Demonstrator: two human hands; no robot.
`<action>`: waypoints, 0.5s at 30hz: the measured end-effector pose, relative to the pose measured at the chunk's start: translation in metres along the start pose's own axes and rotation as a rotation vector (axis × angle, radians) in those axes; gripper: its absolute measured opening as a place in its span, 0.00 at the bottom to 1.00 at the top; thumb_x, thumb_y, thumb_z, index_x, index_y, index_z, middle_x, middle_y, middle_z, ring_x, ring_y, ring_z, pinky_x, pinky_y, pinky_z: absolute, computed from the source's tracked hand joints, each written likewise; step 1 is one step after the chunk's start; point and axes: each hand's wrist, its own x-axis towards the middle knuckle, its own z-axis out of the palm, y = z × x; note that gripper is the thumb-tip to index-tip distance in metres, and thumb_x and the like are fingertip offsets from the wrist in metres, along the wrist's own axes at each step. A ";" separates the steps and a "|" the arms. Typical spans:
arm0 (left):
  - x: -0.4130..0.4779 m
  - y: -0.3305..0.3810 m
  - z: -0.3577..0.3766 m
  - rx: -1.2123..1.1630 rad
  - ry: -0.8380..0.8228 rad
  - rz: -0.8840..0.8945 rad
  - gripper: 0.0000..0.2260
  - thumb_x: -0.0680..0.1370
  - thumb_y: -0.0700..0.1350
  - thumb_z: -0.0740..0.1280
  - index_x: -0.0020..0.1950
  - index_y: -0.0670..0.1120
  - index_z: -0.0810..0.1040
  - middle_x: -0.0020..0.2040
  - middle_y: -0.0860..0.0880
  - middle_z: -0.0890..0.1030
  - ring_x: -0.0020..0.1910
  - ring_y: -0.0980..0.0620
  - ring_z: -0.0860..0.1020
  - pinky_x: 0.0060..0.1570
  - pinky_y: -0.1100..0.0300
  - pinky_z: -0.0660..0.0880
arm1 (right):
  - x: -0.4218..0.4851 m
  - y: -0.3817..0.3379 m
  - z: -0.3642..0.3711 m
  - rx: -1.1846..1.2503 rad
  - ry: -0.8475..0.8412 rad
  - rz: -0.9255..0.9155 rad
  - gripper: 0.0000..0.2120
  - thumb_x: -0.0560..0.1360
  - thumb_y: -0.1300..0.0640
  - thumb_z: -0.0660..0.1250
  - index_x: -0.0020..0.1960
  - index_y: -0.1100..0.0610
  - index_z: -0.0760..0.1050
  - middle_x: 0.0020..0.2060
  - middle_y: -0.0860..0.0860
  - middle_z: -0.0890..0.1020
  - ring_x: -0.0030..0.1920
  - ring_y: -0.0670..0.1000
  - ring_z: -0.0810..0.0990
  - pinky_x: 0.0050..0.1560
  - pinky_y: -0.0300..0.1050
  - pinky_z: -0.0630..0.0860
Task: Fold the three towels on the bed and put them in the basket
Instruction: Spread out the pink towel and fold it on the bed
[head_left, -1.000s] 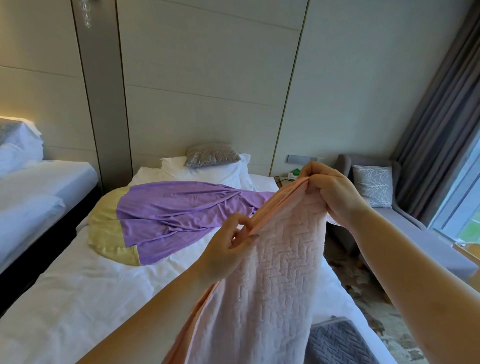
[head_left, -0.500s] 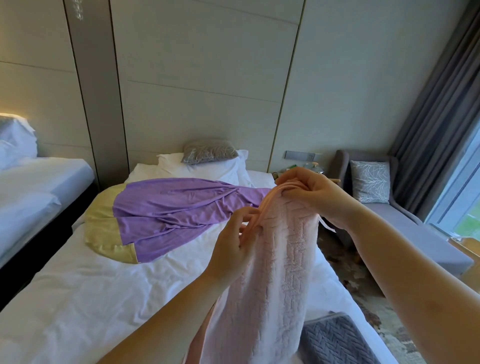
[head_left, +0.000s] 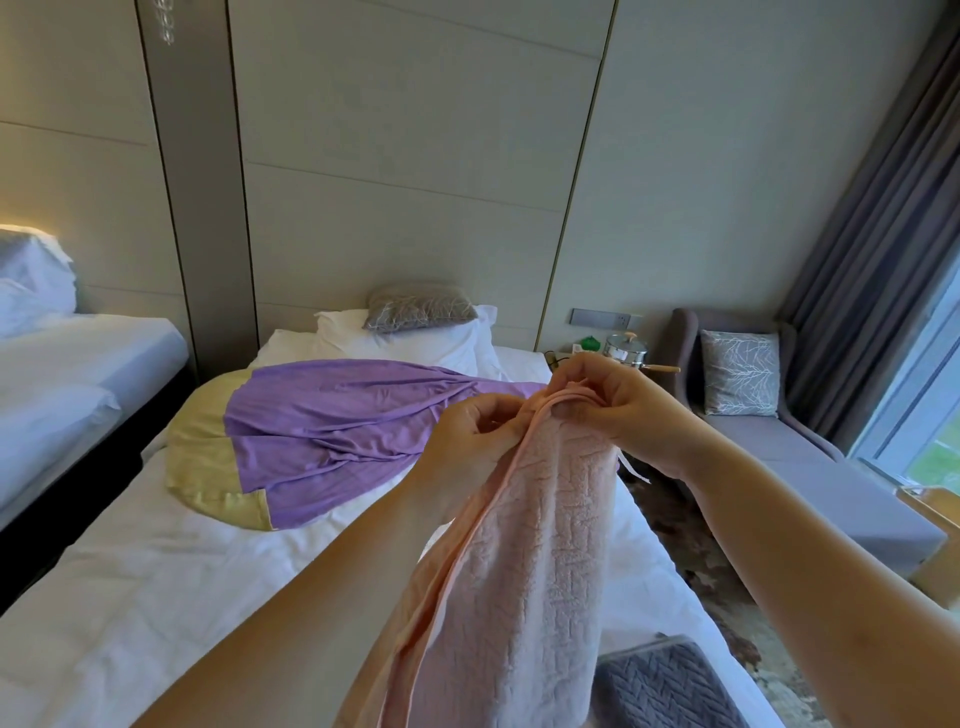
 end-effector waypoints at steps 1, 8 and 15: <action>0.002 0.001 0.000 -0.004 0.009 0.002 0.09 0.69 0.55 0.72 0.45 0.52 0.83 0.42 0.51 0.84 0.43 0.54 0.80 0.49 0.57 0.76 | 0.000 0.000 0.002 0.014 0.007 -0.002 0.07 0.73 0.62 0.70 0.49 0.53 0.77 0.47 0.54 0.82 0.51 0.56 0.79 0.56 0.49 0.75; 0.010 0.011 0.004 -0.015 0.088 0.041 0.05 0.69 0.49 0.74 0.40 0.51 0.80 0.39 0.45 0.81 0.39 0.49 0.77 0.44 0.50 0.76 | 0.000 -0.003 0.008 -0.052 0.049 -0.037 0.12 0.73 0.59 0.70 0.53 0.47 0.74 0.46 0.40 0.80 0.47 0.44 0.78 0.49 0.34 0.74; 0.003 0.006 0.005 -0.030 -0.026 0.034 0.08 0.71 0.54 0.71 0.45 0.56 0.75 0.40 0.50 0.80 0.36 0.54 0.76 0.39 0.61 0.73 | 0.000 -0.002 0.003 -0.088 0.094 -0.043 0.07 0.73 0.63 0.70 0.48 0.53 0.78 0.39 0.39 0.81 0.40 0.37 0.77 0.44 0.27 0.73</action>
